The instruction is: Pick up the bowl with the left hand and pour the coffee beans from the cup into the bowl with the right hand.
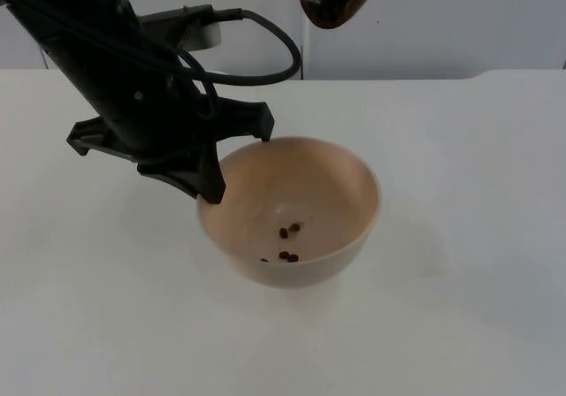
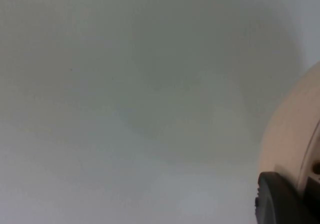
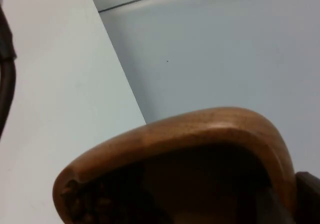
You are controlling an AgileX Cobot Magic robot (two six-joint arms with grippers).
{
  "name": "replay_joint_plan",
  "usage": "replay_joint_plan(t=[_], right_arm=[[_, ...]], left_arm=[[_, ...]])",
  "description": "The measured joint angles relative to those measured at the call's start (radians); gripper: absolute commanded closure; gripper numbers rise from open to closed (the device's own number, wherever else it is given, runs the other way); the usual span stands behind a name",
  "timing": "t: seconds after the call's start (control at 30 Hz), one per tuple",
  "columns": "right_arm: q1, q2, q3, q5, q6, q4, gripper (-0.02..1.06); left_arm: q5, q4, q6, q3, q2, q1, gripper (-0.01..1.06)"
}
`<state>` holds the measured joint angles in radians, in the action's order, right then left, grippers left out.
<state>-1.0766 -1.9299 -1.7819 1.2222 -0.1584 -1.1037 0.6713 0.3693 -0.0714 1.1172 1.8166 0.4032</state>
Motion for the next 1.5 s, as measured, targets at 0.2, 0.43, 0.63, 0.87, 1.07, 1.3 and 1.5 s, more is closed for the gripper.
replay_joint_plan(t=[0.2,0.43,0.63,0.87,1.07,1.3,1.5], right_arm=[[-0.025,0.000,0.000,0.000,0.016,-0.020,1.05],[-0.054,0.000,0.004,0.000,0.028,-0.061,1.05],[-0.057,0.000,0.054,0.000,0.030,-0.098,1.05],[-0.057,-0.002,0.081,0.000,0.000,-0.103,1.05],[-0.057,-0.002,0.081,0.000,-0.002,-0.121,1.05],[-0.057,-0.002,0.081,0.000,-0.022,-0.166,1.05],[-0.057,-0.002,0.081,0.000,-0.044,-0.172,1.05]], left_arm=[[-0.002,0.000,0.000,0.000,0.000,0.000,1.05],[-0.004,0.000,0.000,0.000,0.000,0.000,1.05],[-0.004,0.000,0.000,0.000,0.000,0.000,1.05],[-0.004,0.000,0.000,0.000,0.000,0.000,1.05],[-0.004,0.000,0.000,0.000,0.000,0.000,1.05],[-0.004,0.000,0.000,0.000,0.000,0.000,1.05],[-0.006,0.000,0.000,0.000,0.000,0.000,1.05]])
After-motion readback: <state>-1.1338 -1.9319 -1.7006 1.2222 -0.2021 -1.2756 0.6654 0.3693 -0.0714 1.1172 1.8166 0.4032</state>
